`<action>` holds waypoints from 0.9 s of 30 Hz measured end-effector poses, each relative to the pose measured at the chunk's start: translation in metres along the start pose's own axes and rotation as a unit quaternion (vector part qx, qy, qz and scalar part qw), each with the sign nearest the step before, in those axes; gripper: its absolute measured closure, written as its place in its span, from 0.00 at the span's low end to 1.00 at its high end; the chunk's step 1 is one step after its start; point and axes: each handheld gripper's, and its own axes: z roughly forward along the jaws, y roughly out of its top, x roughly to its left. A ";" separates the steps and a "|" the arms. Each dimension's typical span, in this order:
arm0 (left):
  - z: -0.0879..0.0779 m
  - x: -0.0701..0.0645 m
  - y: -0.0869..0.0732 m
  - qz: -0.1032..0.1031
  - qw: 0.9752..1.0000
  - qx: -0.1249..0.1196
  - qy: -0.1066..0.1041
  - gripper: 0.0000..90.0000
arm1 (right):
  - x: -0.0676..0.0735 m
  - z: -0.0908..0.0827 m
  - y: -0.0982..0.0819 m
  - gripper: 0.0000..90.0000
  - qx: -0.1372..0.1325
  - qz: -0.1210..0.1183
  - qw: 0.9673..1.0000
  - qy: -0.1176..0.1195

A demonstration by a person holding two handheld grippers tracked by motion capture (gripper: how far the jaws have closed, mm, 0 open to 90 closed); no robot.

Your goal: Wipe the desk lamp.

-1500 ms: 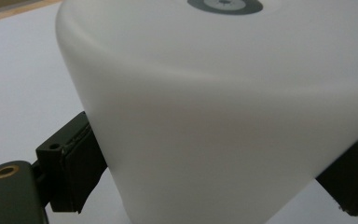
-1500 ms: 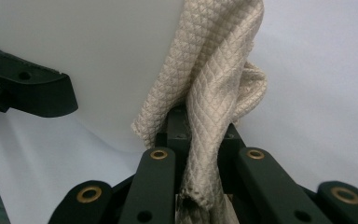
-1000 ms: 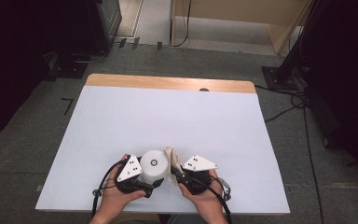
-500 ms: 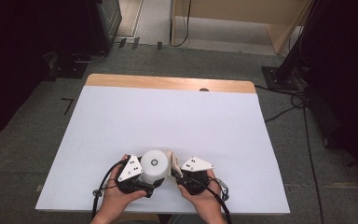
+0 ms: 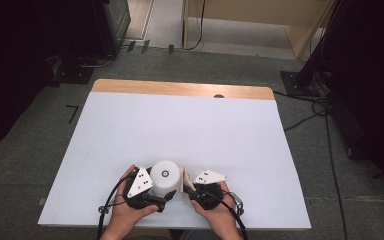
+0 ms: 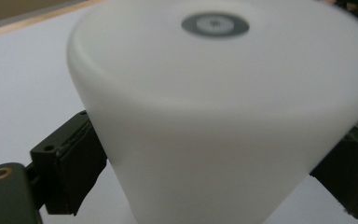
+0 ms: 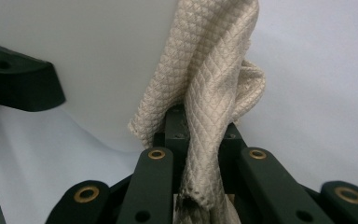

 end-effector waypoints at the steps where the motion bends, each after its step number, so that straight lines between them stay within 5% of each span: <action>1: -0.002 -0.001 0.002 -0.002 1.000 -0.005 0.006 0.05 | 0.000 0.000 0.000 0.89 0.000 0.000 1.000 0.000; 8: -0.007 -0.014 0.012 -0.050 0.998 -0.013 0.048 0.06 | 0.000 0.000 -0.001 0.89 -0.001 0.000 1.000 -0.002; 13: -0.008 -0.014 0.014 -0.053 0.997 -0.007 0.049 0.08 | 0.001 0.001 -0.002 0.89 -0.001 -0.005 1.000 -0.004; 20: -0.010 -0.002 0.014 -0.016 1.000 -0.006 0.005 0.09 | 0.004 -0.001 0.000 0.89 -0.004 -0.009 1.000 -0.003; 27: -0.014 0.006 0.012 0.014 0.999 -0.009 -0.041 0.09 | 0.008 -0.008 0.005 0.89 -0.020 -0.016 1.000 0.000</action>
